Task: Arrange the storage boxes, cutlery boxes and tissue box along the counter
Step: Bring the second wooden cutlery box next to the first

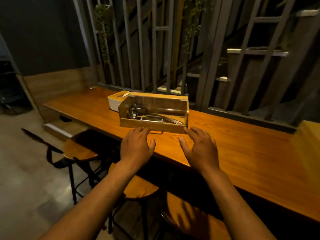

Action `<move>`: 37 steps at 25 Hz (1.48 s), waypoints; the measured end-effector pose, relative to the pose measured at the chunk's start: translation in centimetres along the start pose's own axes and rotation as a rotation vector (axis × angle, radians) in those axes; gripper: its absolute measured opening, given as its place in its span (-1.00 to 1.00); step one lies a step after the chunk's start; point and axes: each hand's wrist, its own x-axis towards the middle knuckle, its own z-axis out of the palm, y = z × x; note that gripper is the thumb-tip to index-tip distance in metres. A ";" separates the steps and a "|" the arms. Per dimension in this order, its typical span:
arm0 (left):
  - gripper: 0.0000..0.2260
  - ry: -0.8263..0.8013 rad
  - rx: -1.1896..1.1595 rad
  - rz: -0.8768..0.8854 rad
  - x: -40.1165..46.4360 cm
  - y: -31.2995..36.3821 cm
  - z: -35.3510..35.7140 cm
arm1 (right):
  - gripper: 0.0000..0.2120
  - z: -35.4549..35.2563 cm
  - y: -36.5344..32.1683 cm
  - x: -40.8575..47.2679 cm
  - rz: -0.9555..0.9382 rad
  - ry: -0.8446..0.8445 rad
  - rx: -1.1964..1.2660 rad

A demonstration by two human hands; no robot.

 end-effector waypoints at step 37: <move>-0.68 -0.278 -0.706 -0.371 27.0 -24.1 6.9 | -0.24 23.6 -16.1 17.2 0.099 -0.126 -0.305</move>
